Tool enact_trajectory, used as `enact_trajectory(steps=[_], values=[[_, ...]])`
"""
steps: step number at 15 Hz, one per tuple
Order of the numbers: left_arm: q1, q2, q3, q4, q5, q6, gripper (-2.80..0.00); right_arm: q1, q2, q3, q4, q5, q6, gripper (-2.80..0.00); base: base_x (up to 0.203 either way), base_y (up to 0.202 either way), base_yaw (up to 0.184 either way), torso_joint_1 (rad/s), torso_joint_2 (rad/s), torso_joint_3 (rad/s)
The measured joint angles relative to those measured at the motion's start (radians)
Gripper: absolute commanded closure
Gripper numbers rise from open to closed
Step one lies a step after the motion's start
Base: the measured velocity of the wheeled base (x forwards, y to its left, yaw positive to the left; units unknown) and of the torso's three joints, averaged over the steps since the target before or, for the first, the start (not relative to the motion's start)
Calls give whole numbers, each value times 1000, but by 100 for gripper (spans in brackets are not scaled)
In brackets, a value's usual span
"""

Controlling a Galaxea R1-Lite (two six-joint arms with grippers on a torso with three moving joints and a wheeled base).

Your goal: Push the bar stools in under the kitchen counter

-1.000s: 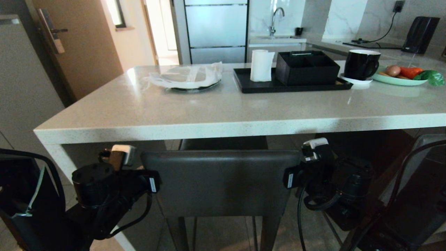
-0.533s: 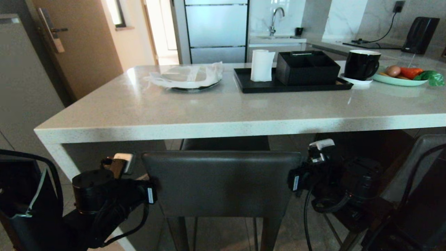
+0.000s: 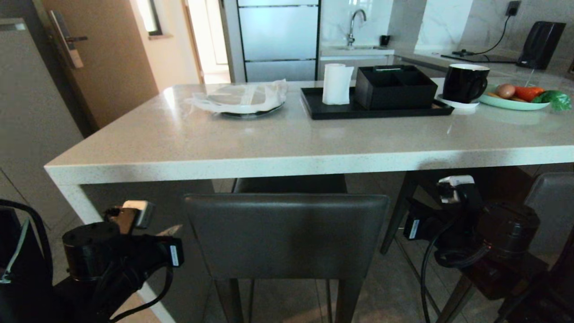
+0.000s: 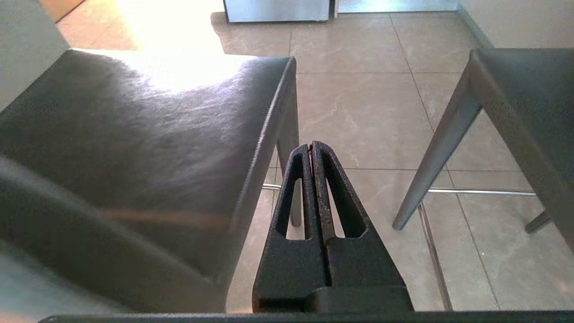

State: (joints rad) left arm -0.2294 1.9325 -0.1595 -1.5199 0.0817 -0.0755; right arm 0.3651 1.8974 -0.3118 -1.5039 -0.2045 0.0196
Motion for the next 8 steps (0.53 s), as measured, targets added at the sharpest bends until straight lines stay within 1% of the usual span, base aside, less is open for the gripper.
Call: enact_trajectory(steps=[2, 4, 8], values=[[1, -37, 57, 0, -11, 0, 0, 6, -43, 43, 0, -2, -2, 0, 0, 0, 0, 0, 0, 0], [-1, -89, 111, 0, -12, 1, 0, 15, -98, 114, 1, -8, 0, 0, 0, 0, 0, 0, 0, 0], [8, -245, 152, 0, -1, -2, 0, 18, -231, 246, 2, -37, 2, 0, 0, 0, 0, 0, 0, 0]])
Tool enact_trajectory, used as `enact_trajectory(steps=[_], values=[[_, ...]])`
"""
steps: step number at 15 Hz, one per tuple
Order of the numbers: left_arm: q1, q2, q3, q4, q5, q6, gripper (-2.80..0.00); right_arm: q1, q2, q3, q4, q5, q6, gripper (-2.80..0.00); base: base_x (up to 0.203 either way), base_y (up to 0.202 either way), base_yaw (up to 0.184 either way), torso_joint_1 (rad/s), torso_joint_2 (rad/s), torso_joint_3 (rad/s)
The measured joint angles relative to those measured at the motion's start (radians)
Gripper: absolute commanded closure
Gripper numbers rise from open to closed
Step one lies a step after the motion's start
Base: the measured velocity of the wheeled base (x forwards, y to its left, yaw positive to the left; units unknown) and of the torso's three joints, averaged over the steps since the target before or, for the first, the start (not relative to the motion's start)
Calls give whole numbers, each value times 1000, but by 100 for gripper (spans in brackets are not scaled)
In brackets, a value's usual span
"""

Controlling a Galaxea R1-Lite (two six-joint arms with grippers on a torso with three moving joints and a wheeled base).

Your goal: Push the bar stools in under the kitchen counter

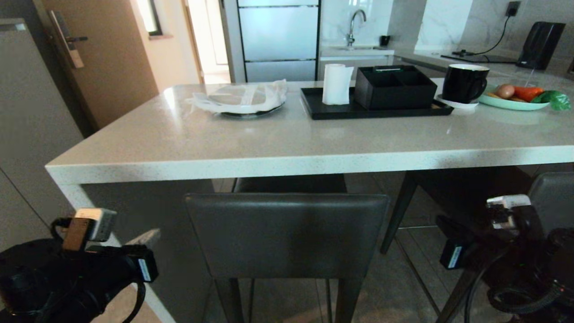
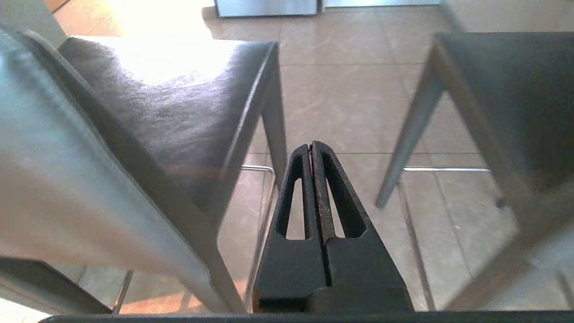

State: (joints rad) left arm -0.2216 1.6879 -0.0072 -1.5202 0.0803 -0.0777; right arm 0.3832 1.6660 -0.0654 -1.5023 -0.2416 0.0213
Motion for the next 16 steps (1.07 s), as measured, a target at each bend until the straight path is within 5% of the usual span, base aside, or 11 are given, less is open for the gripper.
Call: enact_trajectory(steps=[7, 10, 14, 16], values=[[29, -361, -32, 227, 55, 84, 0, -9, -218, 63, 40, -56, -76, 0, 0, 0, 0, 0, 0, 0], [51, -573, -147, 496, 58, 97, 0, -23, -307, 57, 67, -79, -171, 0, 0, 0, 0, 0, 0, 0], [88, -844, -339, 1014, 55, 104, 0, -70, -466, 26, 171, -78, -248, 0, 0, 0, 0, 0, 0, 0], [117, -936, -366, 1133, 54, 107, 0, -86, -581, -12, 280, -76, -285, 0, 0, 0, 0, 0, 0, 0]])
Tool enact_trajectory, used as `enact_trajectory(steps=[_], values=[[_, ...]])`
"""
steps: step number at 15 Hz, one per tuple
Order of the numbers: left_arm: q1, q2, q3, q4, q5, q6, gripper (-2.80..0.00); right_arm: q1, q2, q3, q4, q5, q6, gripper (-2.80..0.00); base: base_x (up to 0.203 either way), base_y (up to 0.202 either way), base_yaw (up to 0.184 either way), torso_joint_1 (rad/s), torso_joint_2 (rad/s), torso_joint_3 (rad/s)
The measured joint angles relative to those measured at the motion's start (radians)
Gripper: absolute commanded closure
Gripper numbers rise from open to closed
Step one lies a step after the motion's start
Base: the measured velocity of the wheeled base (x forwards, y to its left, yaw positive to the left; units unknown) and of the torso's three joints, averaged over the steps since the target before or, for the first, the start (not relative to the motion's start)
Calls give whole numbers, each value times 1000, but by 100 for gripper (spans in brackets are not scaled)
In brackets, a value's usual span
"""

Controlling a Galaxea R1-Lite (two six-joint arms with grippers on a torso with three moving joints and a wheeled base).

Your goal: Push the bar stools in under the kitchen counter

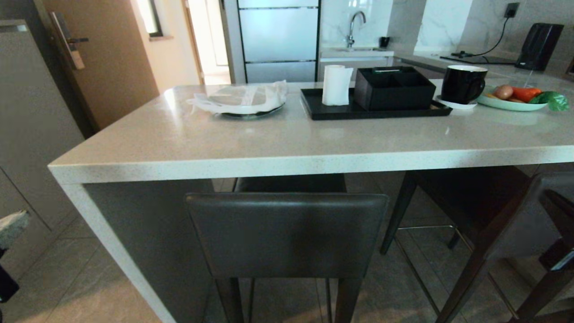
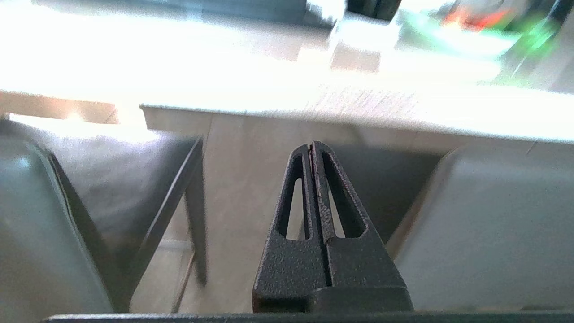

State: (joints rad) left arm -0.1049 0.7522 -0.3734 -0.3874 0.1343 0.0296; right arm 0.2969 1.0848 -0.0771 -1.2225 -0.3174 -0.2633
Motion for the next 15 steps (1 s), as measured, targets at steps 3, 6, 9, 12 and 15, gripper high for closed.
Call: enact_trajectory(steps=[3, 6, 9, 12, 15], values=[[41, -127, 1, 81, -1, 17, 0, -80, -200, -37, 195, 6, -34, 0, 0, 0, 0, 0, 0, 0], [77, -218, 1, 136, -39, 49, 0, -160, -390, -91, 420, 26, -65, 0, 0, 0, 0, 0, 0, 0], [101, -281, -5, 168, -54, 92, 0, -187, -542, -245, 702, 47, -79, 0, 0, 0, 0, 0, 0, 0], [109, -341, -36, 268, -54, 114, 0, -220, -679, -328, 945, 58, -83, 0, 0, 0, 0, 0, 0, 0], [132, -430, -27, 351, -100, 120, 0, -282, -835, -365, 1185, 114, -90, 0, 0, 0, 0, 0, 0, 0]])
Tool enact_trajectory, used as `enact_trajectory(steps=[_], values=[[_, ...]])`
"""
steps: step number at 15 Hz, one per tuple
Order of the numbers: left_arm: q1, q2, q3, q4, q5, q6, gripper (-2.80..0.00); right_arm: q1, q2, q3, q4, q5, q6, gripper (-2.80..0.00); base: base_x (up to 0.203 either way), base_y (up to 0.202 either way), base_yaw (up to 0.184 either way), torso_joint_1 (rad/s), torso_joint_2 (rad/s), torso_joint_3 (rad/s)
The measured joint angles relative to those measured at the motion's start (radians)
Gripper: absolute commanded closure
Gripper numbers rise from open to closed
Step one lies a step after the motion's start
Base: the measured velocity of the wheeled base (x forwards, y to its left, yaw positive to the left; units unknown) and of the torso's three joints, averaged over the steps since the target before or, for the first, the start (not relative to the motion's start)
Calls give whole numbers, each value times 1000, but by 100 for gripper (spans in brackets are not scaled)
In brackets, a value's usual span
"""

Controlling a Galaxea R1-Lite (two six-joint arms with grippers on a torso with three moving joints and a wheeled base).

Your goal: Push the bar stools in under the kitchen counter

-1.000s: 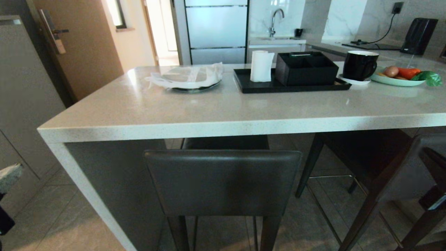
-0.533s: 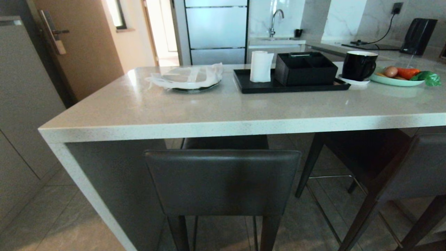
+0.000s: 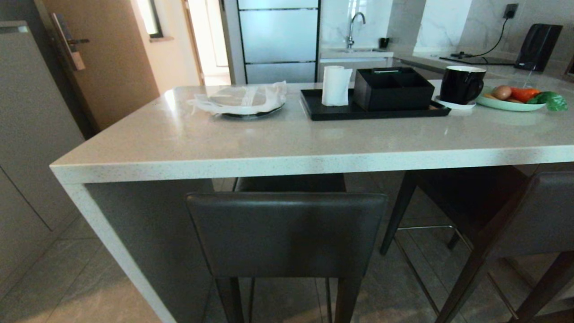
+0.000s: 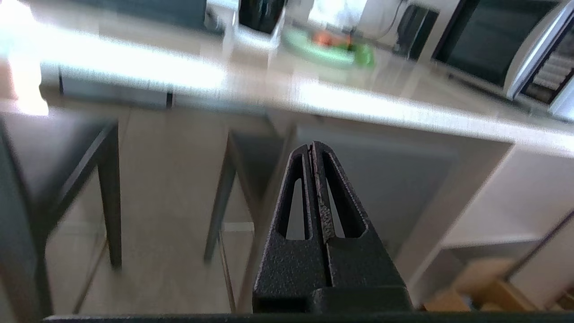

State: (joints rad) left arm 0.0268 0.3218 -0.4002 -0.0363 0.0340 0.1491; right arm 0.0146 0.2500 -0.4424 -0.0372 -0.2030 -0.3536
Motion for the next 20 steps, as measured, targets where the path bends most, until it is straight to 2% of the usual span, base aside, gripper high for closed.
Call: enact_trajectory(steps=[2, 5, 7, 9, 12, 14, 16, 17, 18, 19, 20], values=[[-1, -72, 62, 20, -61, 2, 0, -15, -75, -4, 105, 21, -2, 0, 0, 0, 0, 0, 0, 0], [-13, -152, 141, 33, -70, 2, 0, -20, -155, 27, 177, 71, 1, 0, 0, 0, 0, 0, 0, 0], [-19, -217, 199, 82, -74, 7, 0, -20, -205, 72, 228, 83, 7, 0, 0, 0, 0, 0, 0, 0], [-24, -274, 295, 94, -71, 13, 0, -20, -233, 125, 240, 118, 65, 0, 0, 0, 0, 0, 0, 0], [-28, -305, 385, 47, -84, -8, 0, -19, -249, 262, 198, 230, 163, 0, 0, 0, 0, 0, 0, 0], [-30, -313, 395, 46, -77, -38, 0, -19, -250, 348, 99, 320, 171, 0, 0, 0, 0, 0, 0, 0], [-30, -316, 398, 46, -77, -44, 0, -19, -251, 371, 90, 425, 185, 0, 0, 0, 0, 0, 0, 0], [-30, -317, 399, 46, -77, -44, 0, -19, -252, 372, 100, 429, 219, 0, 0, 0, 0, 0, 0, 0], [-30, -318, 400, 46, -75, -48, 0, -19, -252, 372, 114, 395, 255, 0, 0, 0, 0, 0, 0, 0], [-30, -318, 400, 45, -71, -60, 0, -19, -252, 372, 120, 347, 267, 0, 0, 0, 0, 0, 0, 0], [-30, -318, 400, 44, -60, -98, 0, -19, -252, 386, 118, 288, 265, 0, 0, 0, 0, 0, 0, 0]])
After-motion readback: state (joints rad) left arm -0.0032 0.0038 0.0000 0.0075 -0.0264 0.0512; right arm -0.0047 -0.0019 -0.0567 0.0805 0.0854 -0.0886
